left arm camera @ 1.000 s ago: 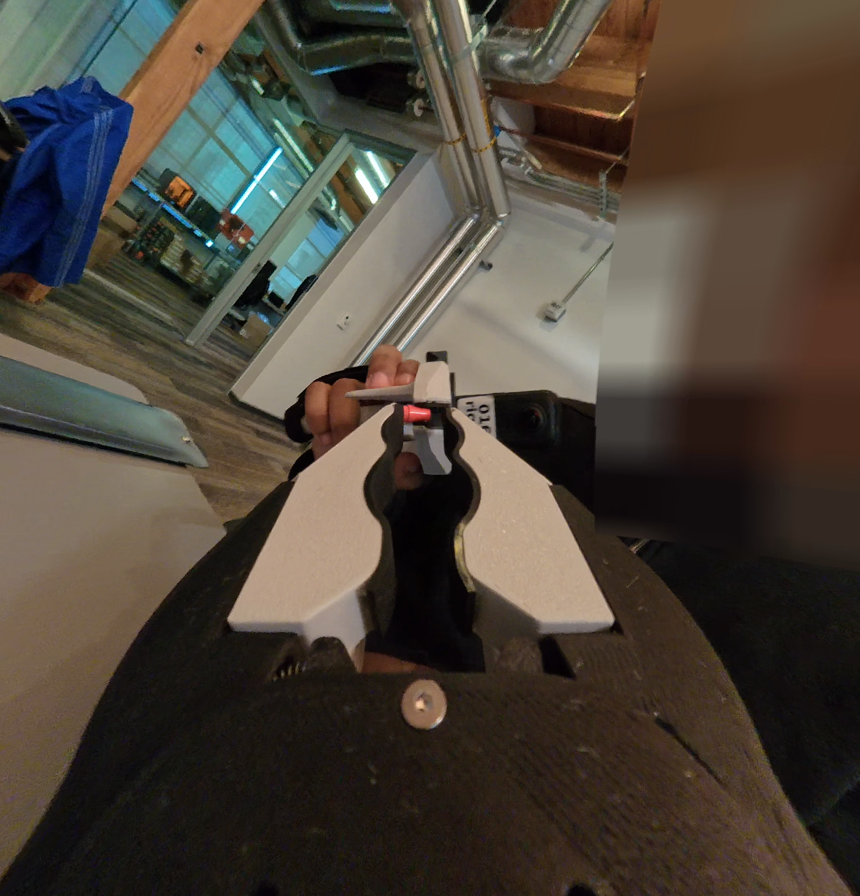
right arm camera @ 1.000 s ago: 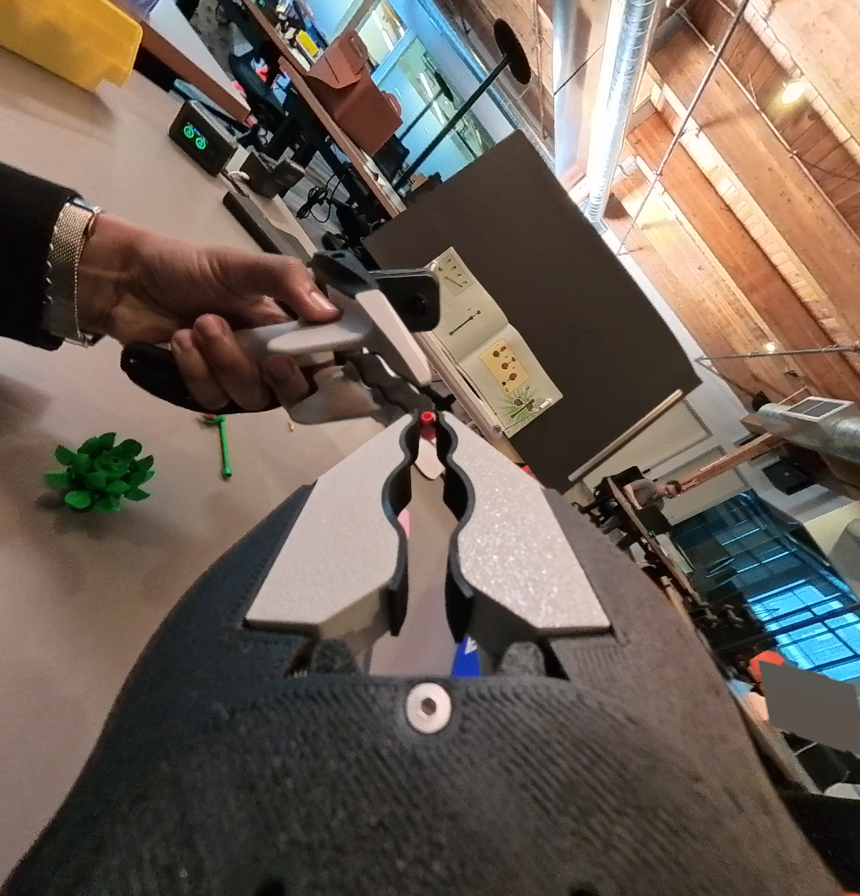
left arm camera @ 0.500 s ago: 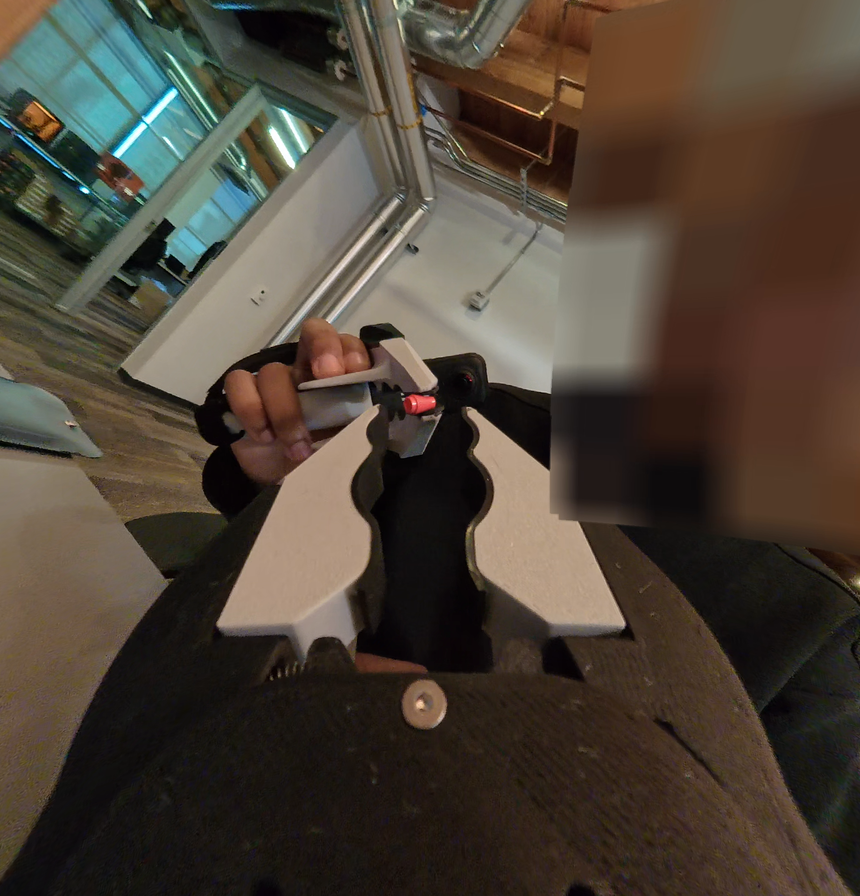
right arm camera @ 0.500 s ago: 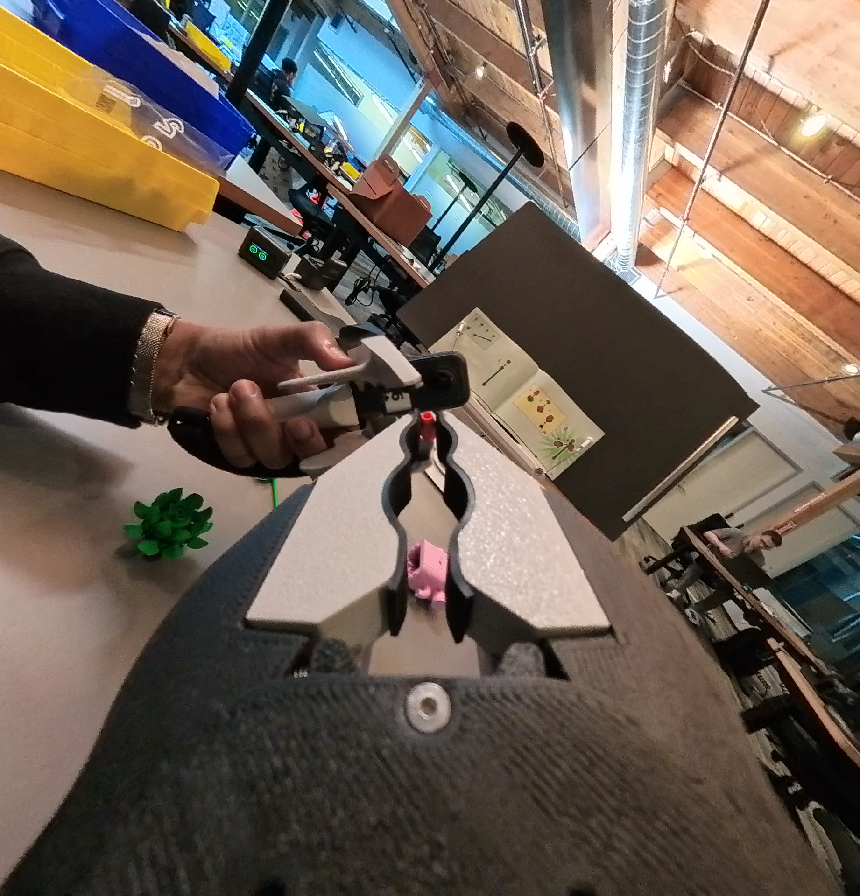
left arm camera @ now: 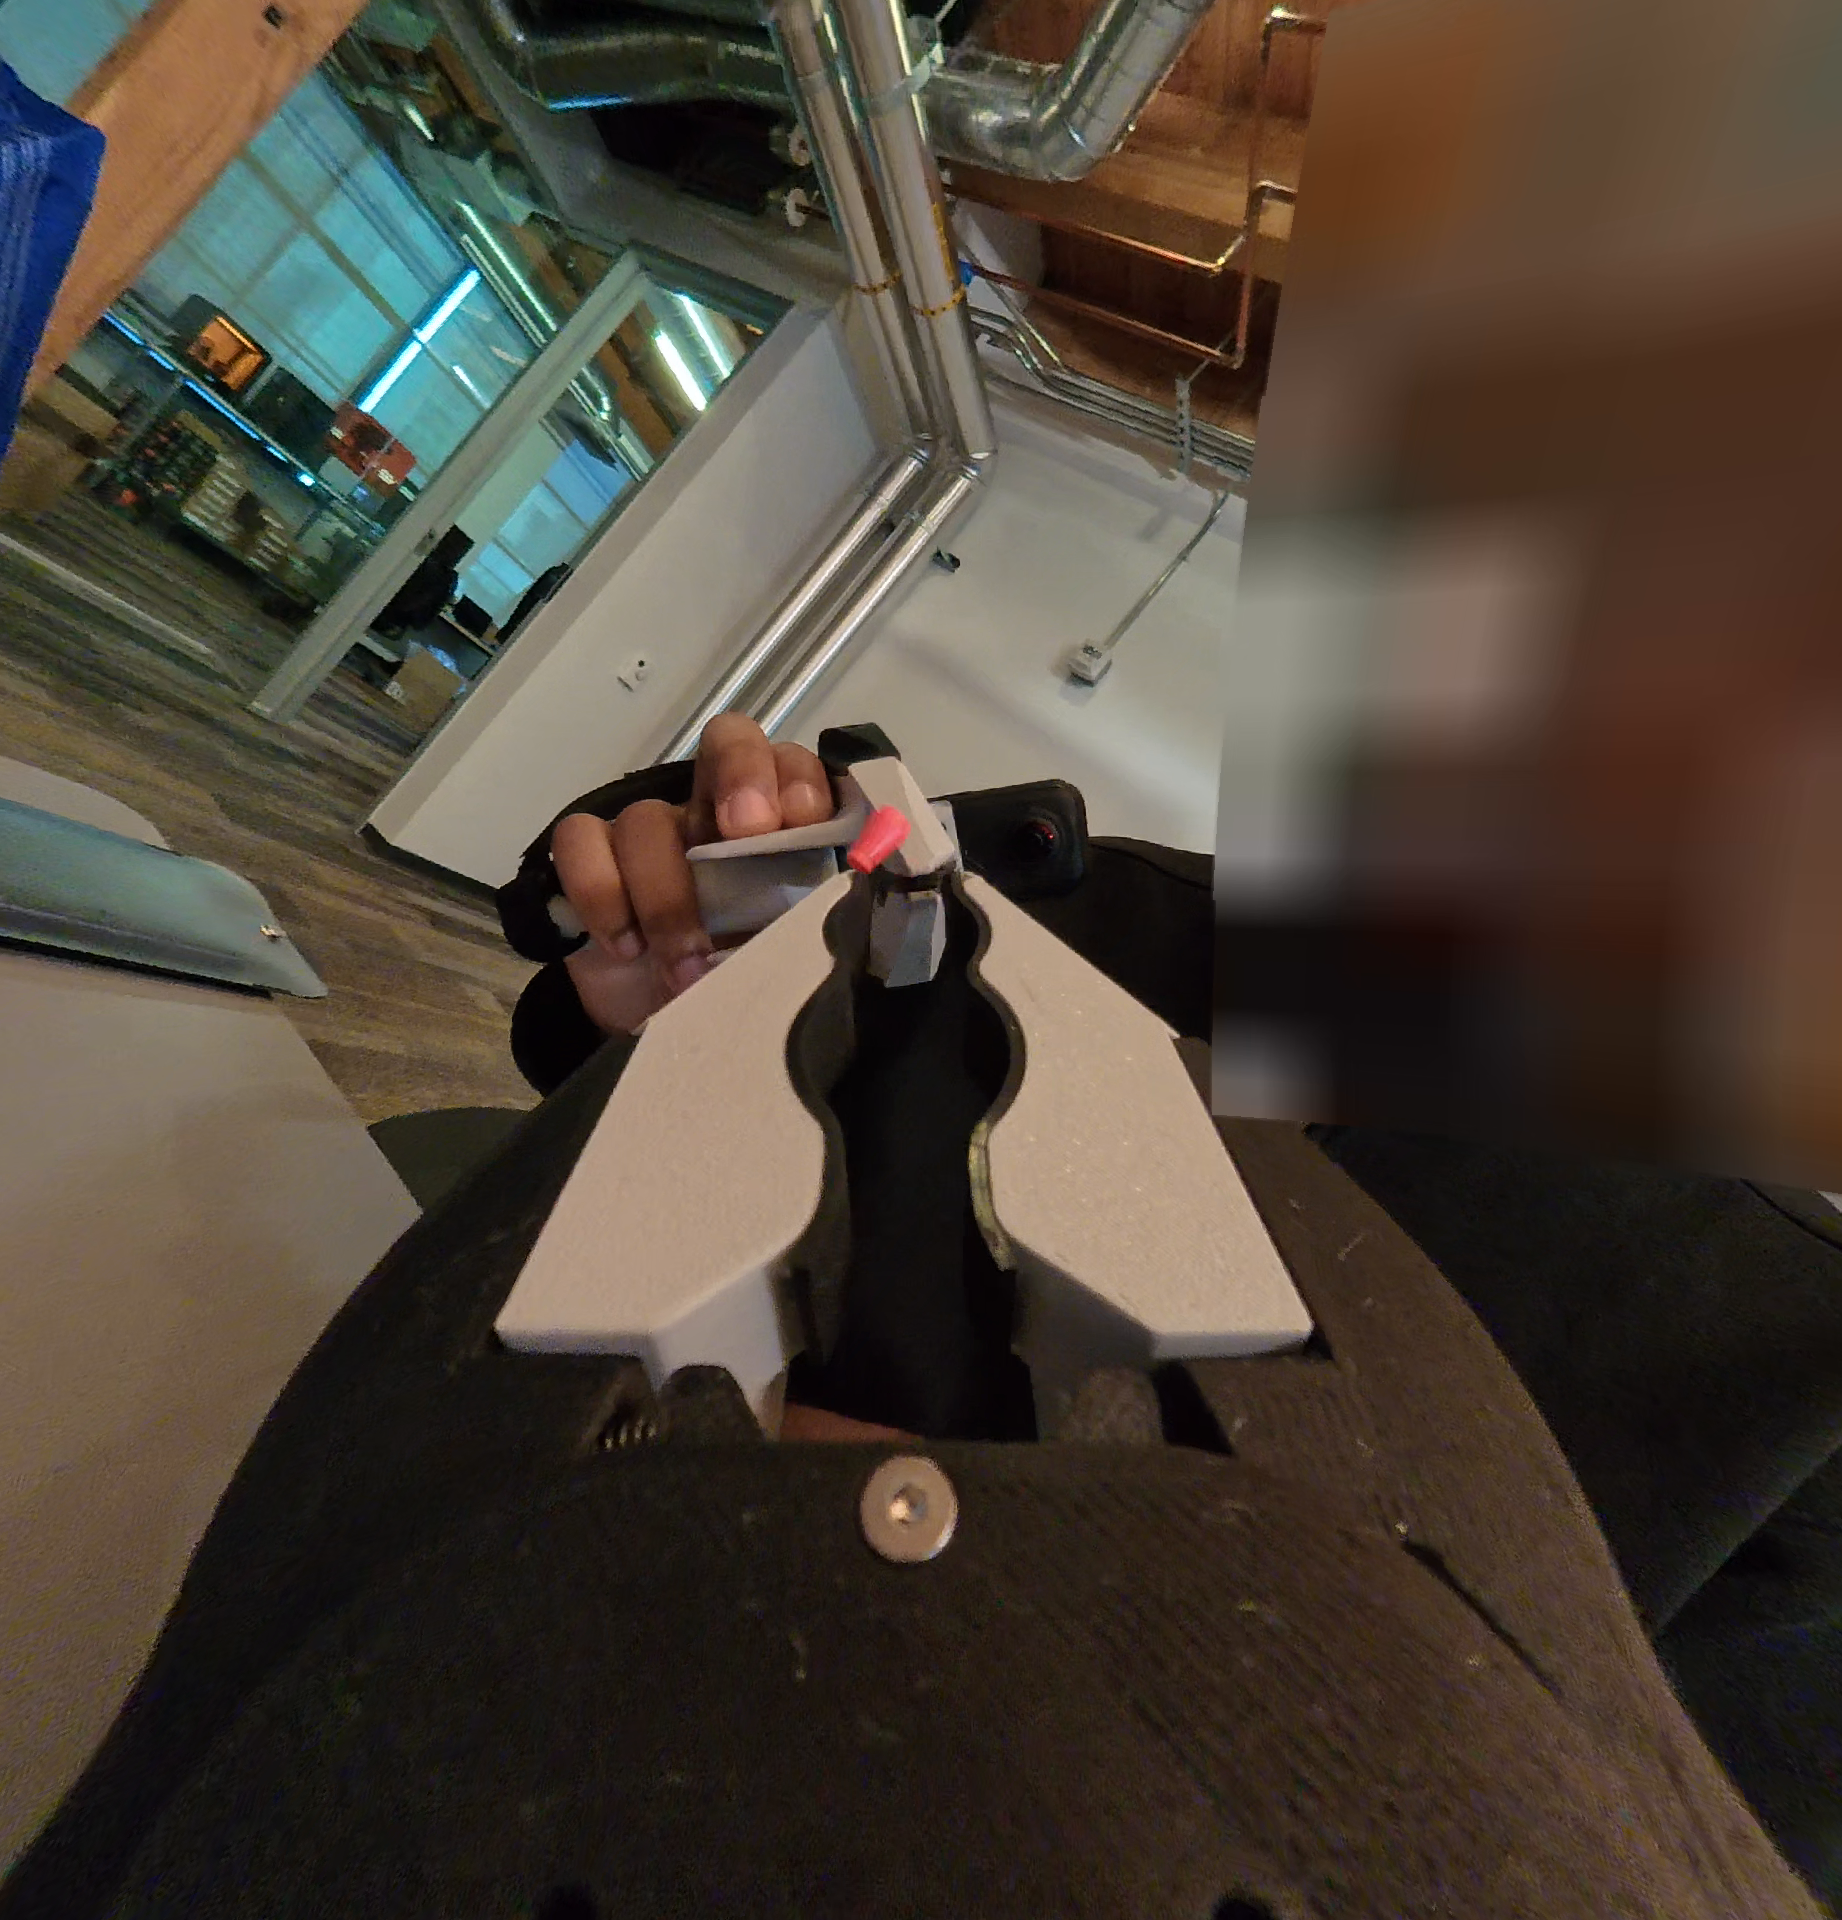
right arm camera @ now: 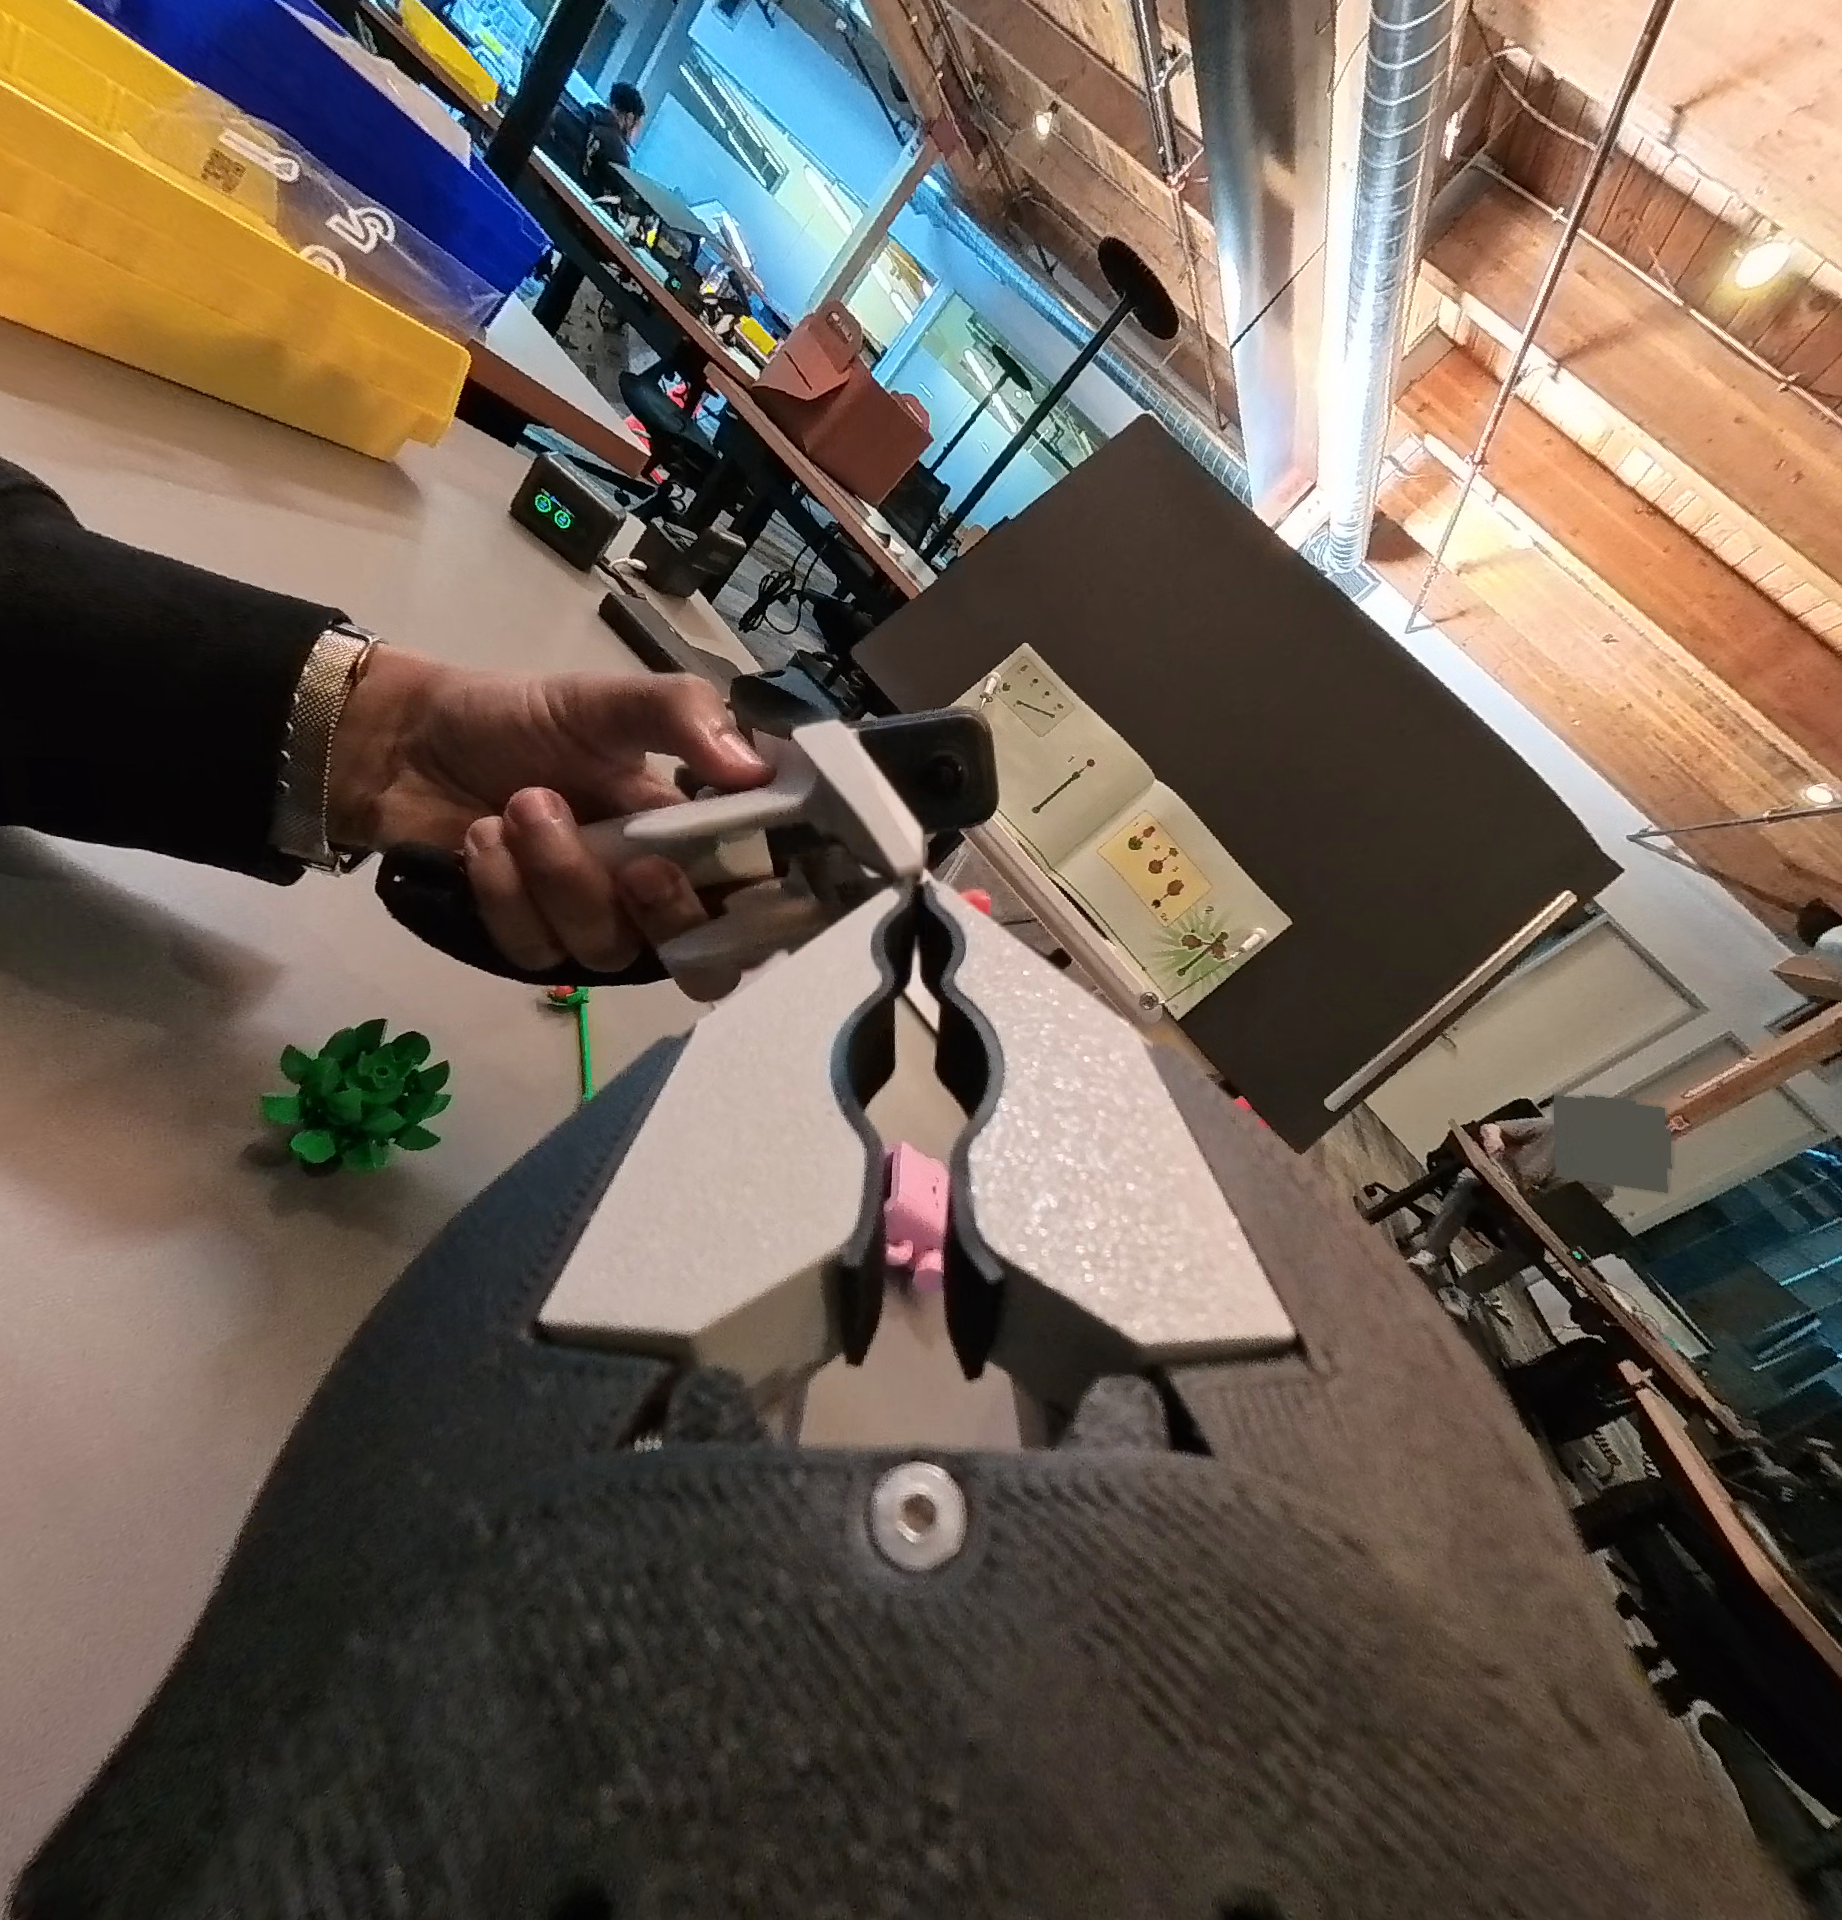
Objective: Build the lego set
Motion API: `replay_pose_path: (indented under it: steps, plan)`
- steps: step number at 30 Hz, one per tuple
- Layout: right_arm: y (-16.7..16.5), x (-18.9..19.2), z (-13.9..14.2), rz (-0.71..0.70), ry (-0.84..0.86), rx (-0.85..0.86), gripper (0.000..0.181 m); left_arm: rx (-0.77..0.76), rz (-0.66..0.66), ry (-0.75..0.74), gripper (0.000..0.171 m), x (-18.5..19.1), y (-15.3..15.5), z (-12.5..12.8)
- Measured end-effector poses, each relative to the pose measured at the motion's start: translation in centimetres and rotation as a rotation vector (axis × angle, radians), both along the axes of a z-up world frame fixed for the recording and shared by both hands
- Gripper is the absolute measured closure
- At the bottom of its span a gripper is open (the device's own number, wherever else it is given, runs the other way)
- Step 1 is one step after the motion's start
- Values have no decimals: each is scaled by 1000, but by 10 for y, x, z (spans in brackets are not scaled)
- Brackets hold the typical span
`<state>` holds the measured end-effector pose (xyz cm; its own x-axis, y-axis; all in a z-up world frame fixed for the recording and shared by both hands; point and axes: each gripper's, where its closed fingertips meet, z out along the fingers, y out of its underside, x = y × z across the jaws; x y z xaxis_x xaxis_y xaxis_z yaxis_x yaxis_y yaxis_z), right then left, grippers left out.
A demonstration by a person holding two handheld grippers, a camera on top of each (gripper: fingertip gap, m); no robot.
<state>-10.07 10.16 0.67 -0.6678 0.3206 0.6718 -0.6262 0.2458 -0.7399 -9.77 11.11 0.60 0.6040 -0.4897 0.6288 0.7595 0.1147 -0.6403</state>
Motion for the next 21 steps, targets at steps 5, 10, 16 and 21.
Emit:
replay_pose_path:
  steps: [5,10,16,21]
  plan:
    - [0,-4,-3,-5,-32,2,181,-17,30,17,171,-2,0,0]
    - [7,-22,-11,-77,-100,2,181,-85,113,1,171,-18,-8,-9]
    - [26,-45,-22,-143,-249,-46,181,-260,493,42,171,-68,-56,-29]
    - [39,-55,-20,-128,-361,-141,181,-198,614,14,171,-84,-86,-25]
